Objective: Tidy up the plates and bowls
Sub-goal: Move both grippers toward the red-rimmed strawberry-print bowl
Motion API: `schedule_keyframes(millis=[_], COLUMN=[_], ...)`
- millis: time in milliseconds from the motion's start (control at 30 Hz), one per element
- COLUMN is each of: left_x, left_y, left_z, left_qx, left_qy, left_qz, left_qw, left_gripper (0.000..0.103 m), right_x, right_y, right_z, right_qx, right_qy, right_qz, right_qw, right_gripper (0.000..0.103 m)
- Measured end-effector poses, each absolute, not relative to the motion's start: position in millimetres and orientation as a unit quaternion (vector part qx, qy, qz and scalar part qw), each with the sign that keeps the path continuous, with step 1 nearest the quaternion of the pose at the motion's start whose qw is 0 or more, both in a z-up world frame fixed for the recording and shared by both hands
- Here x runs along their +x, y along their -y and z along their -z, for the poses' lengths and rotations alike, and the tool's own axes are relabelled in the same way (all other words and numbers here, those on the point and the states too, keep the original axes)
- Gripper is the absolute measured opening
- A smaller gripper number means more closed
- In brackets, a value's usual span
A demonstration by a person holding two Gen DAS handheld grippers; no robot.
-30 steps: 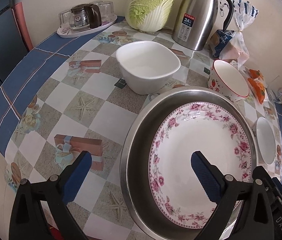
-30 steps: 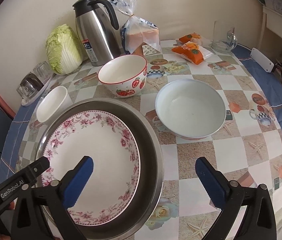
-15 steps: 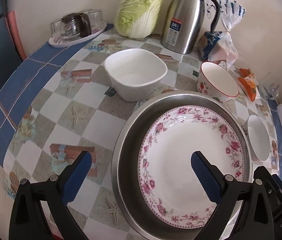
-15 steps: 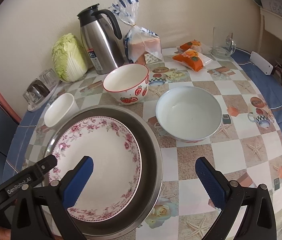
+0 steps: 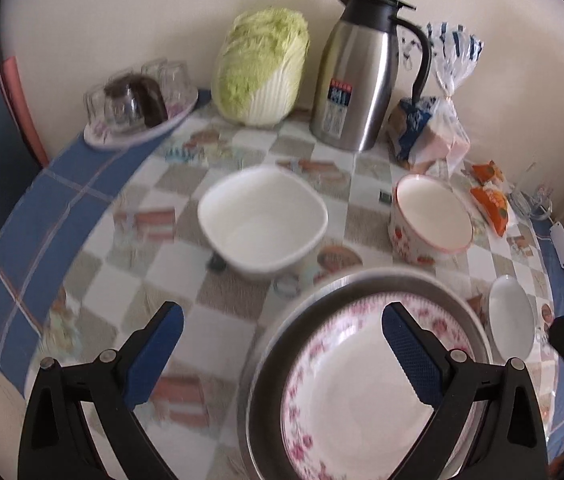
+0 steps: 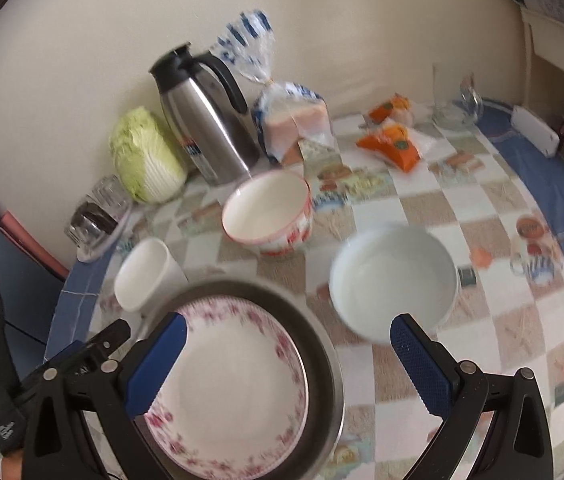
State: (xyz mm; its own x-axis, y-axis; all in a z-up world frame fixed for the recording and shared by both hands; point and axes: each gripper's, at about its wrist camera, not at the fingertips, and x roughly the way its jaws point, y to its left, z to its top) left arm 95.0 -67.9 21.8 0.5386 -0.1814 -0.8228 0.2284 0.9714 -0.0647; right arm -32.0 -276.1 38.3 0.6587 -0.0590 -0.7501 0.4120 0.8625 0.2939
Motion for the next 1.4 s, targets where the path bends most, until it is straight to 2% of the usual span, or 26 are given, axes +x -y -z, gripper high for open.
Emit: schedule_keyframes(millis=[267, 533, 833, 1133, 1167, 1300, 1400], left_x=[130, 169, 209, 237, 239, 245, 245], left_y=[77, 94, 114, 139, 144, 164, 181], left_z=[-34, -51, -56, -41, -38, -19, -3], left_qx=[0.053, 0.09, 0.094, 0.079, 0.074, 0.067, 0.062], left_qy=[-0.454, -0.467, -0.474, -0.5, -0.507, -0.535, -0.552], left_qz=[0.141, 0.183, 0.189, 0.202, 0.204, 0.211, 0.228], left_qw=[0.878, 0.86, 0.855, 0.838, 0.834, 0.815, 0.8], left_gripper=[0.1, 0.1, 0.1, 0.099, 0.098, 0.077, 0.076], right_x=[3, 44, 85, 119, 123, 134, 143], right_y=[280, 298, 320, 340, 342, 344, 345], right_z=[-71, -79, -76, -48, -42, -17, 5], right_qx=[0.188, 0.182, 0.158, 0.155, 0.159, 0.16, 0.155], right_qy=[-0.391, -0.413, -0.452, -0.493, -0.497, -0.517, -0.537], right_qz=[0.12, 0.119, 0.142, 0.156, 0.157, 0.163, 0.165], right_qw=[0.893, 0.884, 0.866, 0.842, 0.839, 0.825, 0.813], right_gripper=[0.103, 0.103, 0.103, 0.103, 0.103, 0.101, 0.092])
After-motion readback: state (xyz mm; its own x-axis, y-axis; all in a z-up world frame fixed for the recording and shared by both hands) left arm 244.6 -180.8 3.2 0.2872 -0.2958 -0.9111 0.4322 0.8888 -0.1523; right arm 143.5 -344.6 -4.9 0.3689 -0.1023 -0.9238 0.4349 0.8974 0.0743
